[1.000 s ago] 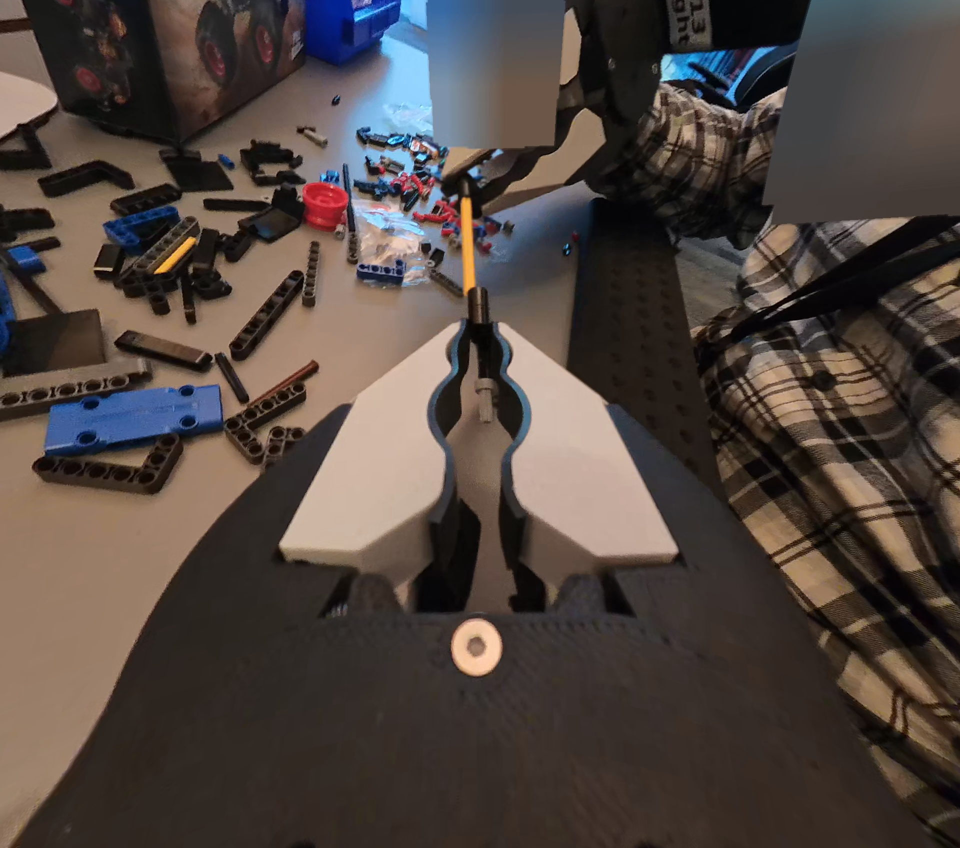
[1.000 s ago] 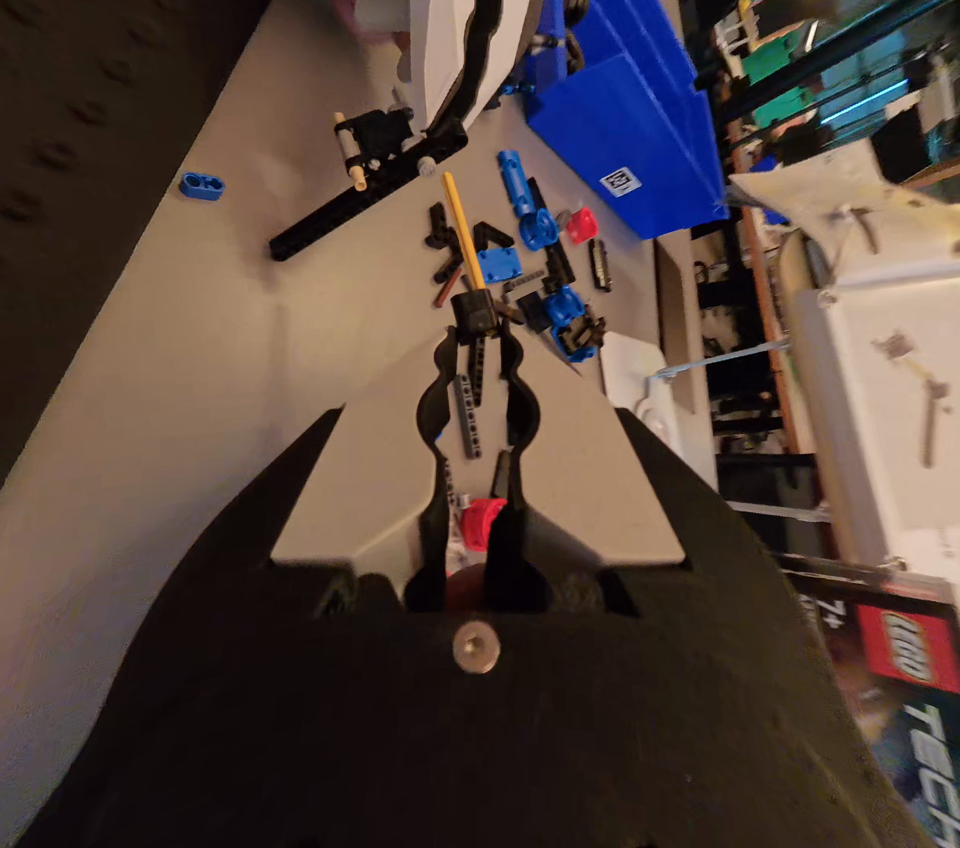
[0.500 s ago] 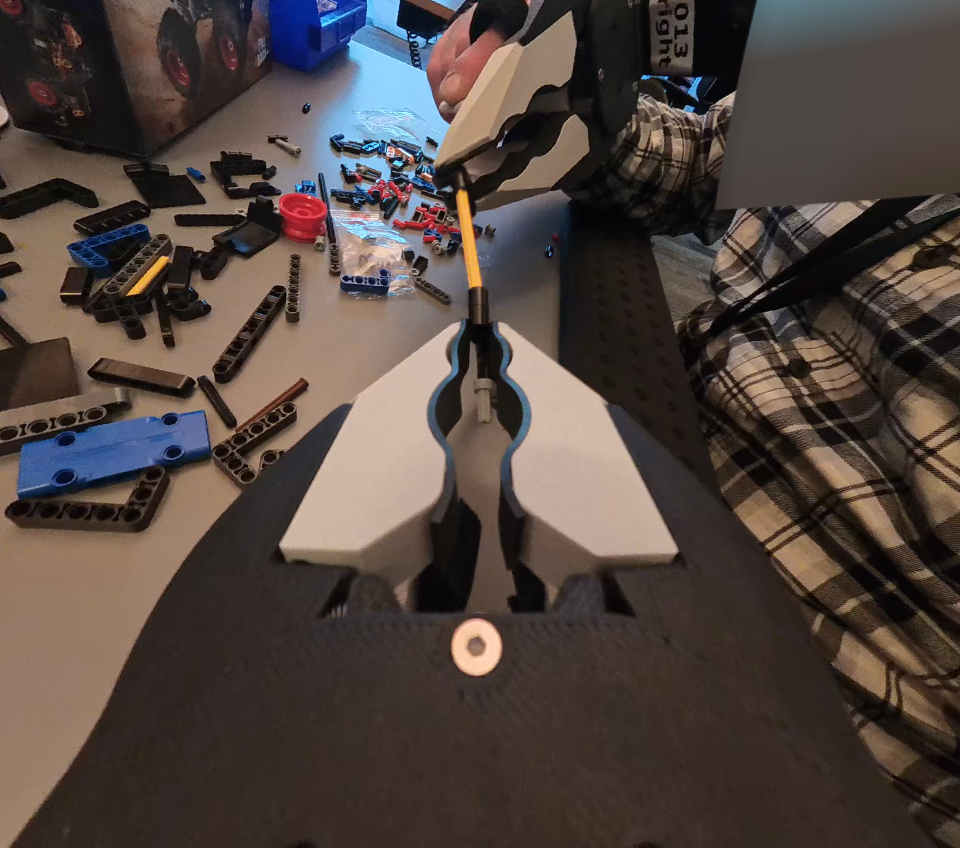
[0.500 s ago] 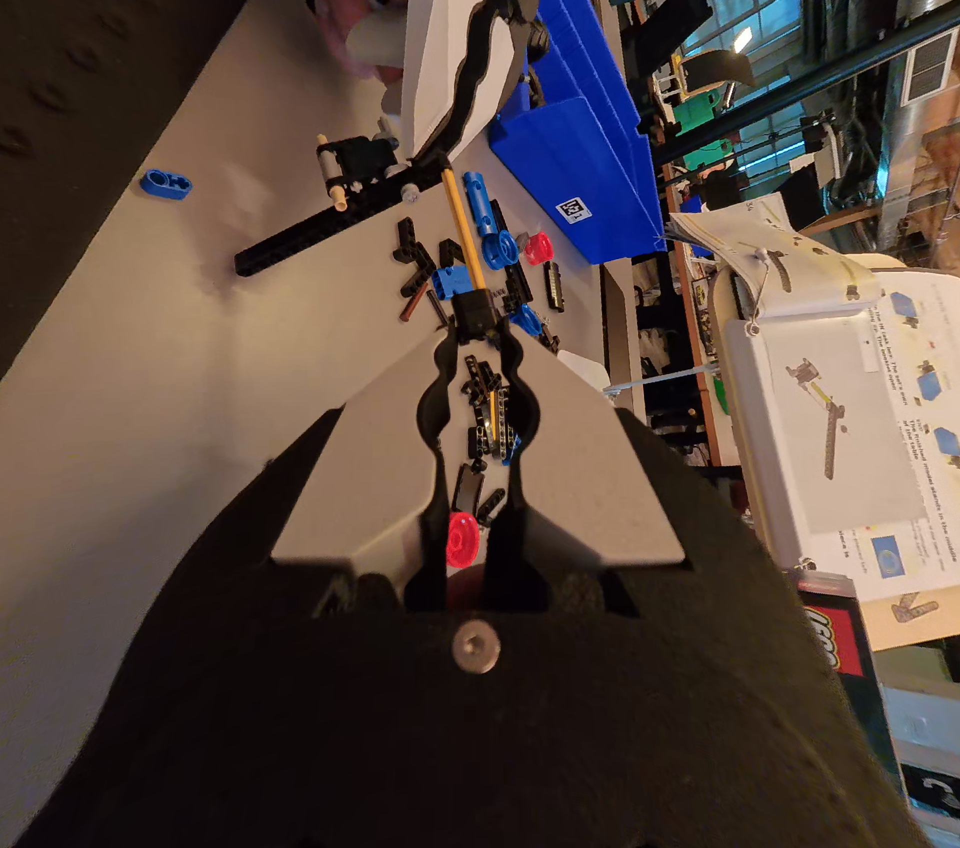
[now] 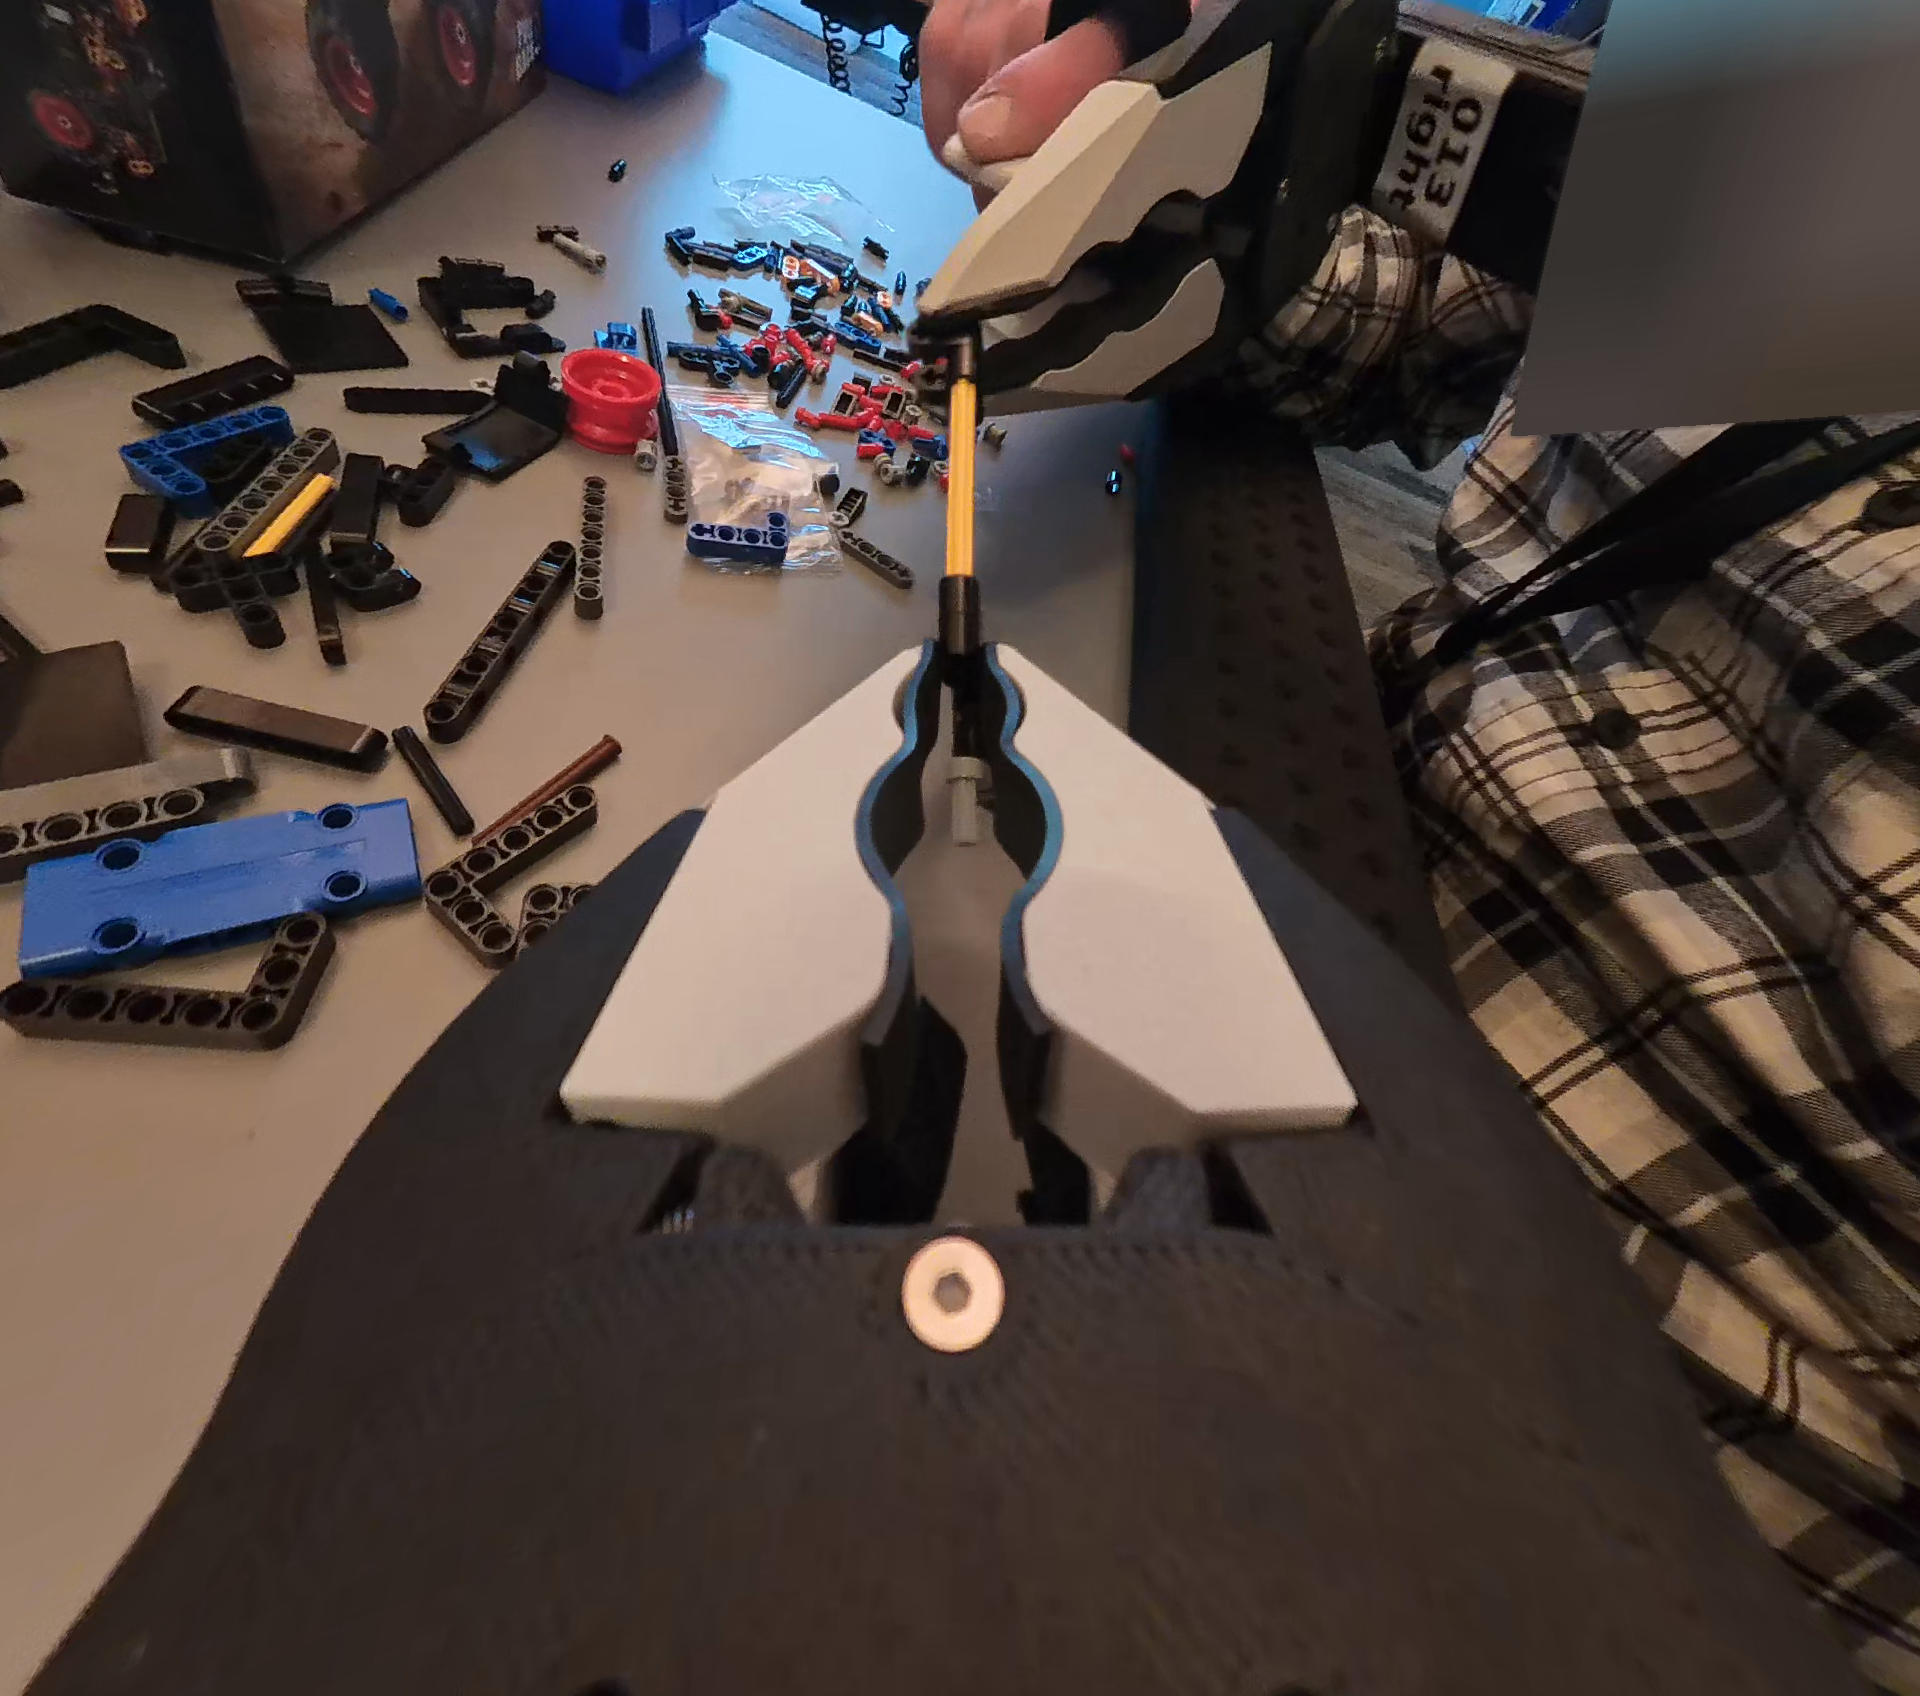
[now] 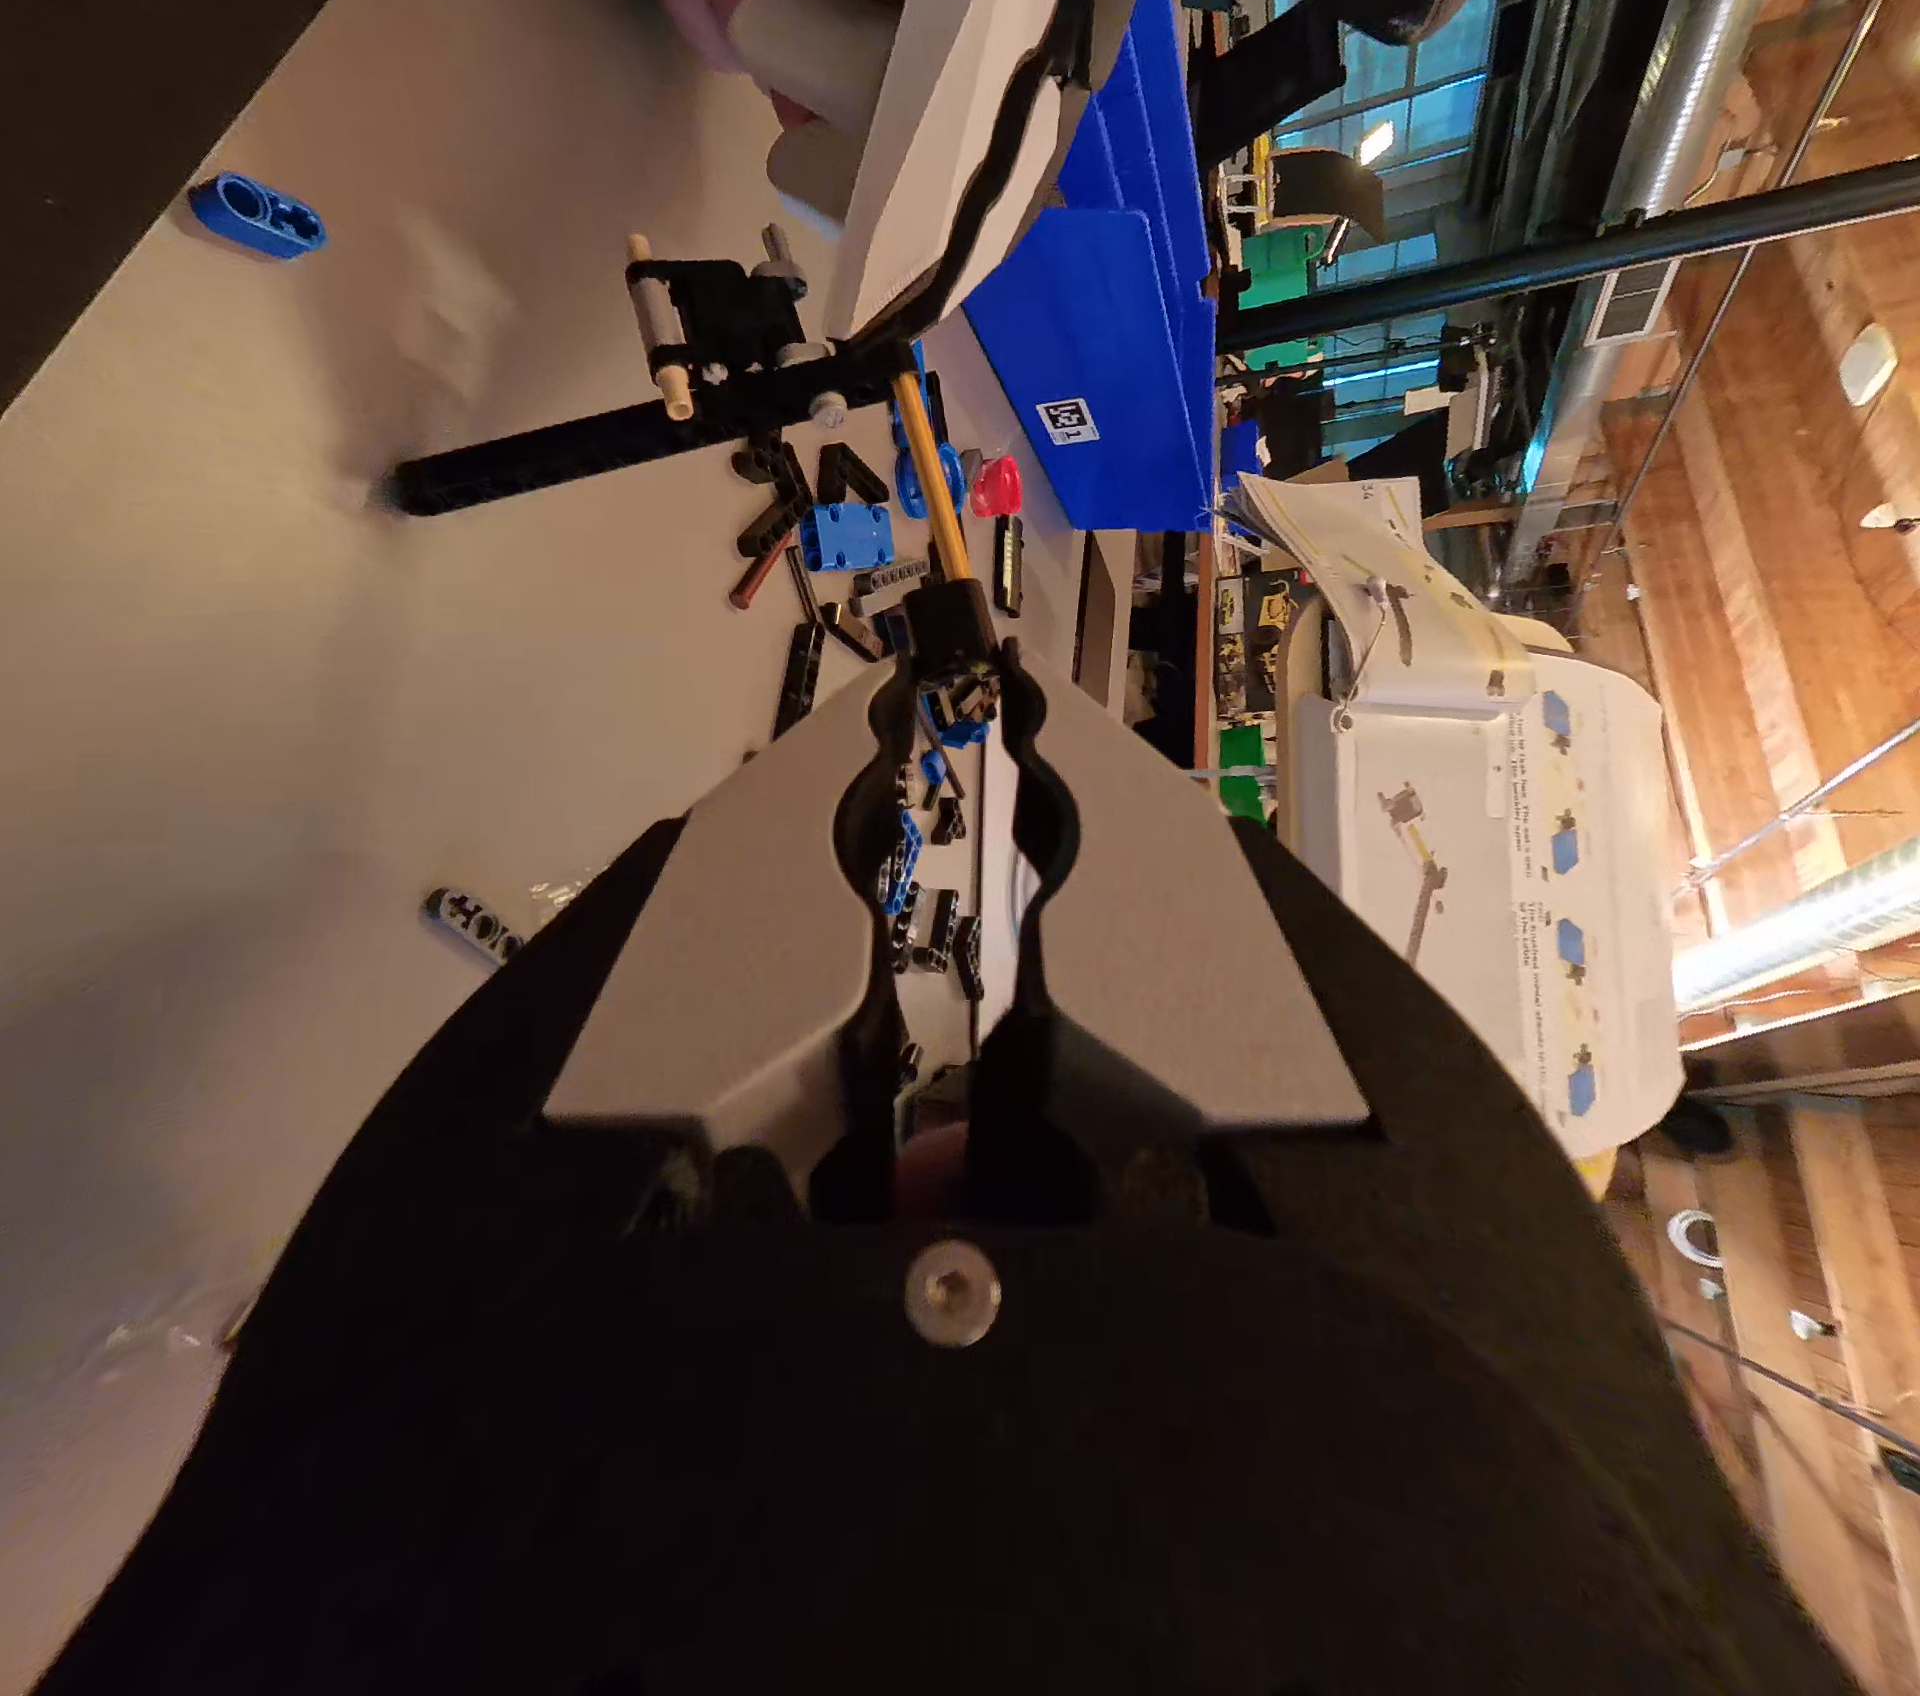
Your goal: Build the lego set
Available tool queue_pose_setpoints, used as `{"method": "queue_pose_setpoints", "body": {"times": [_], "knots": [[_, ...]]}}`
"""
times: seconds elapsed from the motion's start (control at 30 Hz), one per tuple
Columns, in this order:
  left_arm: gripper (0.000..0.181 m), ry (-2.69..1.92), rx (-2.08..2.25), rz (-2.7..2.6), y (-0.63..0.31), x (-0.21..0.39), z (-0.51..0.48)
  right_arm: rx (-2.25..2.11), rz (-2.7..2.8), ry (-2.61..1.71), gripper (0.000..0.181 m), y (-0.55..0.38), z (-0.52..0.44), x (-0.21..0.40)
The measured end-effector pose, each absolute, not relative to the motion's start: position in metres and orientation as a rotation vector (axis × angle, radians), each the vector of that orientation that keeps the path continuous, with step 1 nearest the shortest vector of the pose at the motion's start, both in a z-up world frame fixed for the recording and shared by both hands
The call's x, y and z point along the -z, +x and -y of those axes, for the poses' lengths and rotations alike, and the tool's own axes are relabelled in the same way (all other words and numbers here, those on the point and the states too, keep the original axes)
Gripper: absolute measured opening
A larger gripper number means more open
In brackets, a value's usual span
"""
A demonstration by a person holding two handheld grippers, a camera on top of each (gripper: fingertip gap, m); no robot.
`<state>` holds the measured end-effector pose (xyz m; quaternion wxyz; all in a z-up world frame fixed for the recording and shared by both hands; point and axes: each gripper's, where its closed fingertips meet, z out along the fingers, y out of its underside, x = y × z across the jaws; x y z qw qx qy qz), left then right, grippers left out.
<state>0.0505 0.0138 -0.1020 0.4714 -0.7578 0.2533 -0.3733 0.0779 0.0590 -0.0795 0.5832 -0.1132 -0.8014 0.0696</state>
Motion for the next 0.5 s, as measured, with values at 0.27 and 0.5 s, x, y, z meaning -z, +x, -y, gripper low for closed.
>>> {"method": "queue_pose_setpoints", "body": {"times": [0.27,0.5], "knots": [[0.004,-1.869,0.902,-0.646,0.0521,0.1062,-0.0132,-0.144,1.853,-0.229,0.014,0.0749,-0.0582,0.0787],[0.004,-1.877,0.889,-0.649,0.0541,0.1079,-0.0153,-0.088,1.891,-0.216,0.014,0.0745,-0.0603,0.0803]]}}
